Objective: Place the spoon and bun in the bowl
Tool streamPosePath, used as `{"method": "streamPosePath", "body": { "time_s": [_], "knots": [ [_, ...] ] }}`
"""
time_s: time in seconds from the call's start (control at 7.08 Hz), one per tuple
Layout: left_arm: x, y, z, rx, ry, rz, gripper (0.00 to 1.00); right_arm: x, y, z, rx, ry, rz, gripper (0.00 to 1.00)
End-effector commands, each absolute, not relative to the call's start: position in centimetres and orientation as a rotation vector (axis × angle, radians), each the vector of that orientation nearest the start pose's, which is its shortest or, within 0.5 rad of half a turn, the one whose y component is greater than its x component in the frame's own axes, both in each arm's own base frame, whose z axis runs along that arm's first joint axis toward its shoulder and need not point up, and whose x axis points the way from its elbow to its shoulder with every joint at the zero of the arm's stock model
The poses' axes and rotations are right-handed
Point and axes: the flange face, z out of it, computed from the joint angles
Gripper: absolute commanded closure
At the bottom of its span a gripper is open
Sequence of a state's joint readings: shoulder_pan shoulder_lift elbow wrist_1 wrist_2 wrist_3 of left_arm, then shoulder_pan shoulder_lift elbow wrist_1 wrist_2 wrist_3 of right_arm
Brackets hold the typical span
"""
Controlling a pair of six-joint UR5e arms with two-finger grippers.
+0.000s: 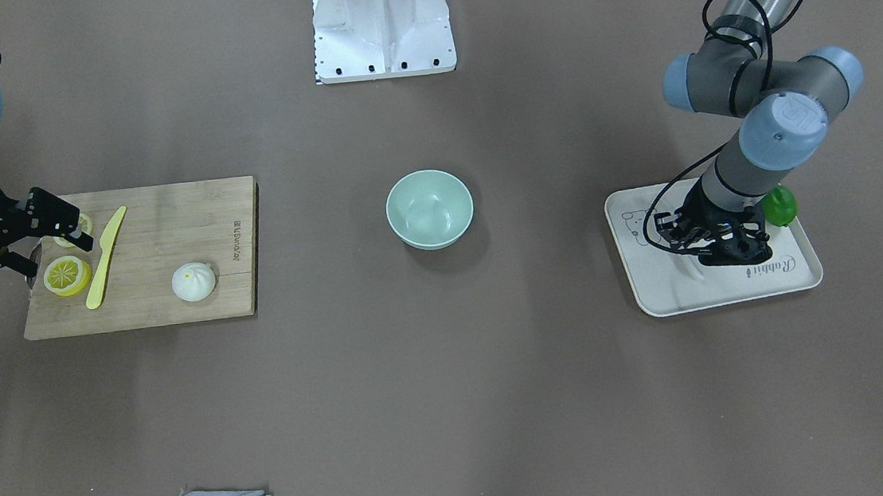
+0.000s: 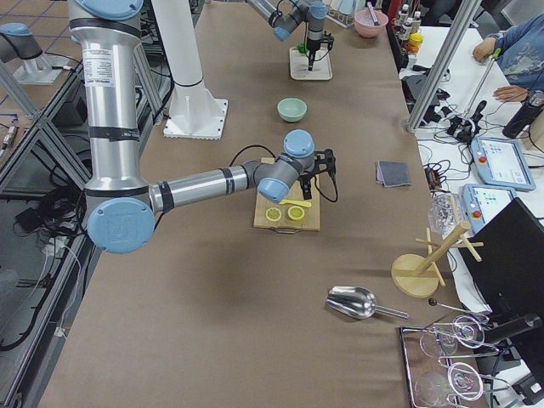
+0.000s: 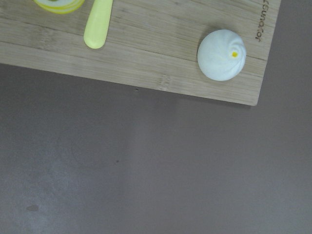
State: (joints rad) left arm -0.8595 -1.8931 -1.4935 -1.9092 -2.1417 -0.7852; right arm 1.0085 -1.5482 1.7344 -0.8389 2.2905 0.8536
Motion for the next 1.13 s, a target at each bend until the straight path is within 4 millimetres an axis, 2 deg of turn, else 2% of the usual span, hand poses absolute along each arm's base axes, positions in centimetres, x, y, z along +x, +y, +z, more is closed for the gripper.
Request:
{"method": "streamPosePath", "body": {
  "time_s": [0.0,0.14,0.28,0.42,0.57,0.71,0.99],
  "knots": [
    [36.4,-55.3,43.0,0.037,0.893,0.12,1.0,-21.9,-47.2,47.9,0.231,-1.074,-0.066,0.0],
    [37.4,-55.9,37.5,0.044,0.946,0.081,1.0,-22.3,-47.3,47.5,0.228,-1.077,-0.054,0.0],
    [39.5,-56.0,31.8,0.043,1.003,0.039,1.0,-24.2,-47.0,46.8,0.225,-1.071,-0.03,0.0],
    [45.0,-53.0,27.1,-0.003,1.046,0.034,1.0,-26.2,-46.3,45.6,0.23,-1.07,-0.014,0.0],
    [47.6,-52.2,23.3,0.007,1.066,0.012,1.0,-27.8,-45.7,45.0,0.224,-1.068,0.009,0.0],
    [50.0,-50.4,21.7,0.013,1.071,0.019,1.0,-29.7,-44.9,45.1,0.237,-1.046,0.006,0.0],
    [54.2,-48.6,19.2,0.048,1.07,0.051,1.0,-33.2,-43.3,45.5,0.267,-1.004,-0.017,0.0]
  ]
}}
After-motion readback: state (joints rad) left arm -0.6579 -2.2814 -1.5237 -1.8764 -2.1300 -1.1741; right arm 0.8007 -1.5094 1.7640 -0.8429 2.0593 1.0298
